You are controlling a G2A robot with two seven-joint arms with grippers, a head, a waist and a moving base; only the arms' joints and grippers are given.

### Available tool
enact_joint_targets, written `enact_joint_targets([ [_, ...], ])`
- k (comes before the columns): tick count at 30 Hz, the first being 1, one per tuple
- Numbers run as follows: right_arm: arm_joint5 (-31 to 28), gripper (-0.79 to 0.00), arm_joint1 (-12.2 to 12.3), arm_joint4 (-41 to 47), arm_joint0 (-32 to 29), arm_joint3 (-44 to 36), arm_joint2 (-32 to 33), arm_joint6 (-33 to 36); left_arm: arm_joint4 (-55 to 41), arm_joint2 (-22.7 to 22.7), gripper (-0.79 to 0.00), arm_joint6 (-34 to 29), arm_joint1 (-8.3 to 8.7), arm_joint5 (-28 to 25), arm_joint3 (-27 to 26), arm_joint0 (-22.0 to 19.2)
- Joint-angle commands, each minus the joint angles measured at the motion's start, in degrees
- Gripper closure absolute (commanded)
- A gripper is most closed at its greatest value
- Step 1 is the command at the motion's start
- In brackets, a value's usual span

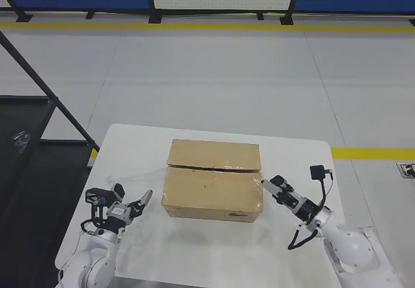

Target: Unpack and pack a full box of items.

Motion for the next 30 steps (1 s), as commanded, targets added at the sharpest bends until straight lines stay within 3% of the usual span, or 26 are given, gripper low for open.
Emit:
enact_joint_targets([
  [1,0.1,-0.785,0.0,0.0,1.7,1.3,-0.7,0.9,-0.6,-1.6,-0.785,0.1,0.18,-0.4,-1.3,1.5],
  [9,-2.7,-0.785,-0.1,3.1,7.1,7.4,-2.5,5.1,-0.9,-4.4,-0.785,0.8,0.46,-1.4,-5.0,5.3],
  [17,-6.2,-0.785,0.0,10.0,10.8,13.3,-3.4,10.0,-0.8,-3.8,-0.785,0.7,0.3,-0.6,-4.8,4.6],
  [24,-13.2,-0.785,0.5,20.1,10.6,15.0,-2.3,17.1,-0.8,-3.4,-0.785,0.6,0.21,-0.9,-3.9,3.7],
  [30,-18.0,-0.785,1.4,27.5,8.0,11.5,-0.4,24.7,-0.9,-3.1,-0.785,0.9,0.13,-1.2,-4.1,3.4],
])
